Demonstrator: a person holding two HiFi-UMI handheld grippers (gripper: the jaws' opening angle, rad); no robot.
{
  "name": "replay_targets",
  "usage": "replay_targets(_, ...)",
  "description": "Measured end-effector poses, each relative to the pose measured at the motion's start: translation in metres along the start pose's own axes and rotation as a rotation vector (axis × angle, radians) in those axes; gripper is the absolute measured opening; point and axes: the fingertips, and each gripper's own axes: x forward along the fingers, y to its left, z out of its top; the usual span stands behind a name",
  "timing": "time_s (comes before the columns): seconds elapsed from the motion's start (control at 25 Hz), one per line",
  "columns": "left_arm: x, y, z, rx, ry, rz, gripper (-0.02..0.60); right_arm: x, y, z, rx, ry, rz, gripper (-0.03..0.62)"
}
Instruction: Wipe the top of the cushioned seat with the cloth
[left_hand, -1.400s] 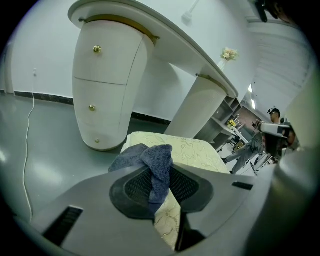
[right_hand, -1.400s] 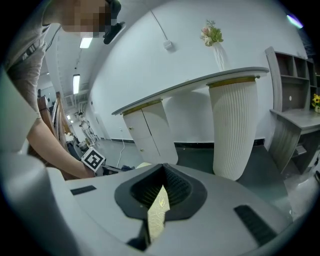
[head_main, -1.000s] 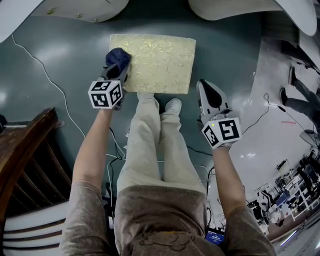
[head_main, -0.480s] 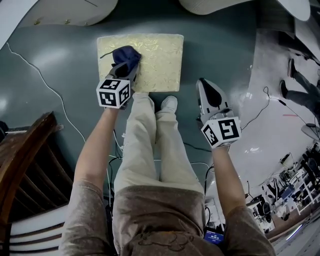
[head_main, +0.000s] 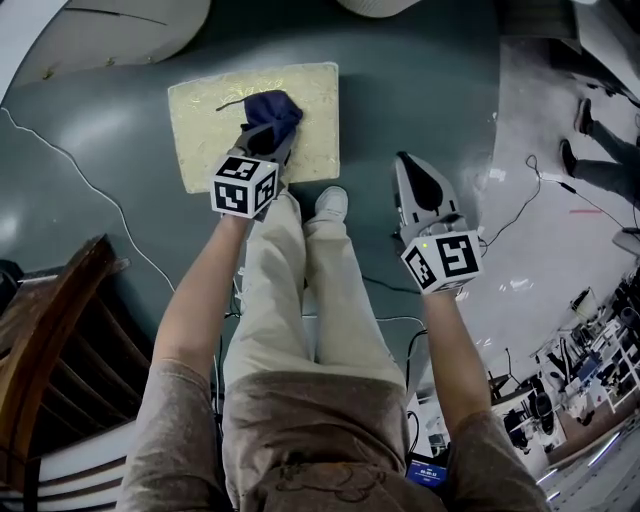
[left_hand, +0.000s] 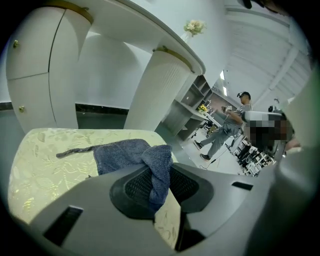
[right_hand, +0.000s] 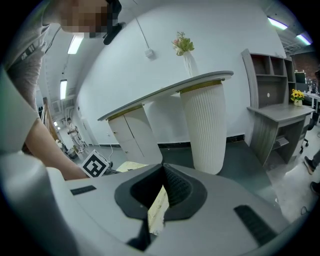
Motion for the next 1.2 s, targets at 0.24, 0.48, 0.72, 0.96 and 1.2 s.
replay_targets(0.24, 0.024, -0.037, 0.002, 0.024, 0.012, -0.059, 0.094, -0.013, -0.015, -0.005, 0.012, 0.008, -0.027, -0.005)
replay_targets(0.48, 0.04, -0.066, 0.003, 0.031, 0.012, -0.107, 0.094, -0.022, -0.025, -0.005, 0.011, 0.002, -0.037, -0.005)
replay_targets(0.72, 0.05, -0.091, 0.007, 0.025, 0.005, -0.162, 0.094, -0.031, -0.032, -0.006, 0.016, -0.007, -0.052, -0.005)
replay_targets(0.96, 0.04, -0.108, 0.014, 0.021, -0.02, -0.208, 0.094, -0.038, -0.029, -0.007, 0.017, -0.007, -0.064, -0.005)
replay_targets(1.2, 0.0, -0.091, 0.036, -0.012, -0.1, -0.197, 0.094, -0.025, -0.016, -0.009, 0.008, -0.006, -0.041, -0.005)
